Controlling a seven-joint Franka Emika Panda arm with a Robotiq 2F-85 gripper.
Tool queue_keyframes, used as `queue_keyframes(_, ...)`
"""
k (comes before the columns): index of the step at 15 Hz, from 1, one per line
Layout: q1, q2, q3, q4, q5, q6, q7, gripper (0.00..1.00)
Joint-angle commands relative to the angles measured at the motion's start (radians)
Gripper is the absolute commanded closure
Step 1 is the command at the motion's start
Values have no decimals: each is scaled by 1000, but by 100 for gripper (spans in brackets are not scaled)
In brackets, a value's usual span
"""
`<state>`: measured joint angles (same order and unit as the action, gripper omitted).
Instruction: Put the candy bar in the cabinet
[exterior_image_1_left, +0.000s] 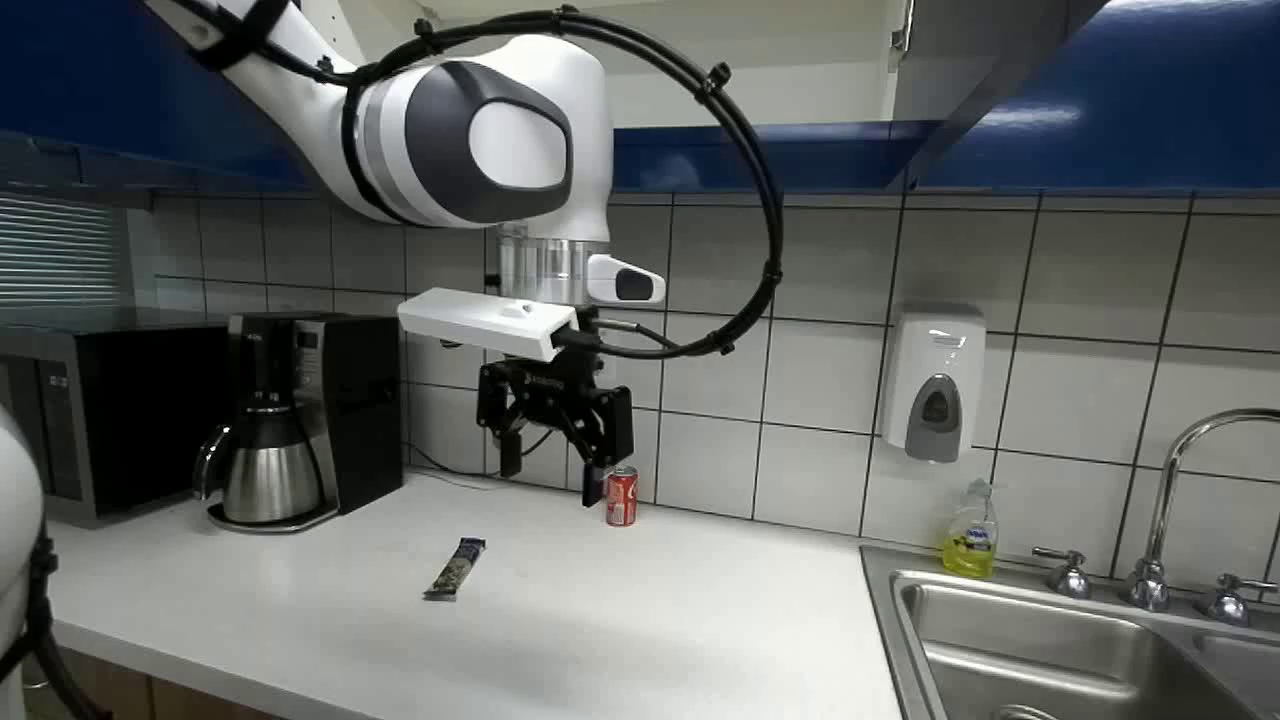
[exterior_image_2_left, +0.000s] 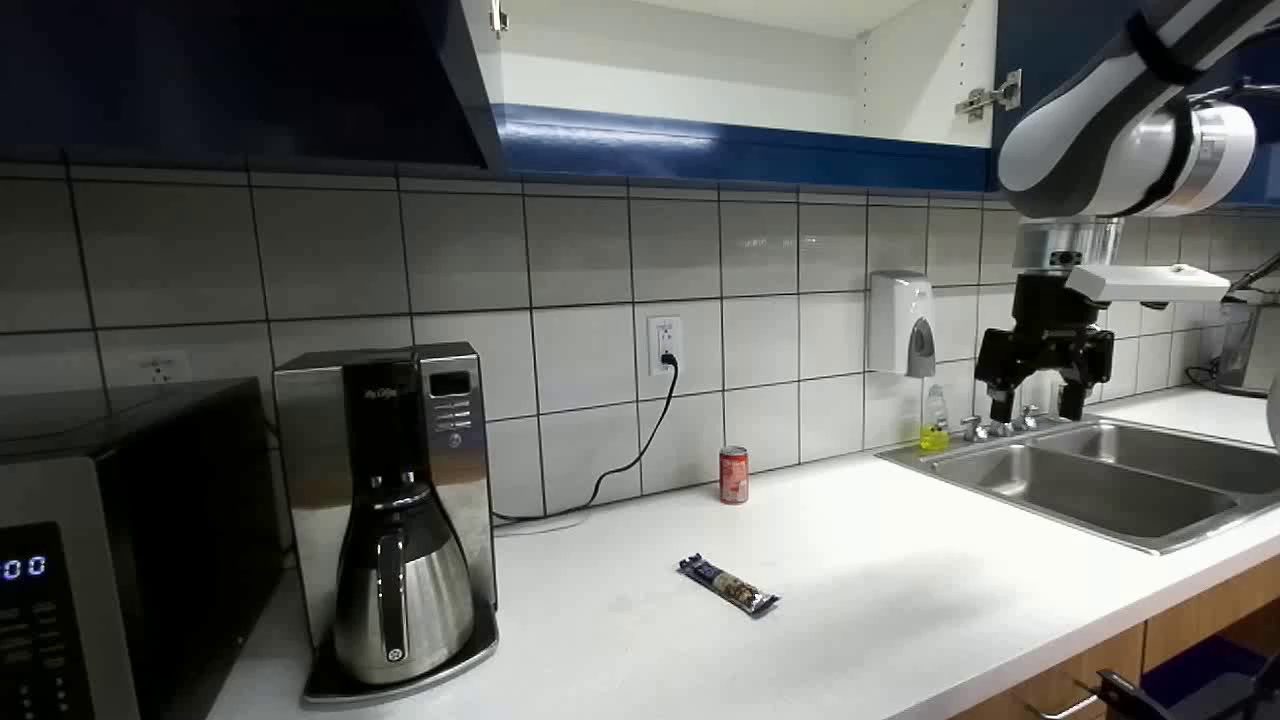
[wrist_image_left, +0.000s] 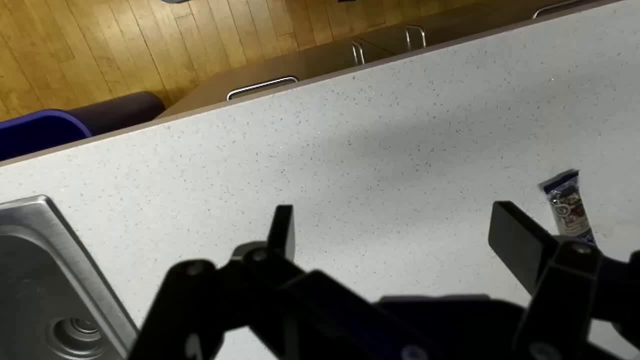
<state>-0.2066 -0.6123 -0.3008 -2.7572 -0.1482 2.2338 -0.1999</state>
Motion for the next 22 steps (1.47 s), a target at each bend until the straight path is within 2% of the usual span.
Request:
queue_keyframes(1,-15,2,16,1,12,-1,-9,0)
queue_keyframes(5,17,49,31,1,25,31,-10,0)
queue_keyframes(10,78,146,83,-3,38,110,6,0)
queue_keyframes(18,171,416,176,29,74,331,27,0)
queue_keyframes(22,195,565,225,77,73,429,57,0)
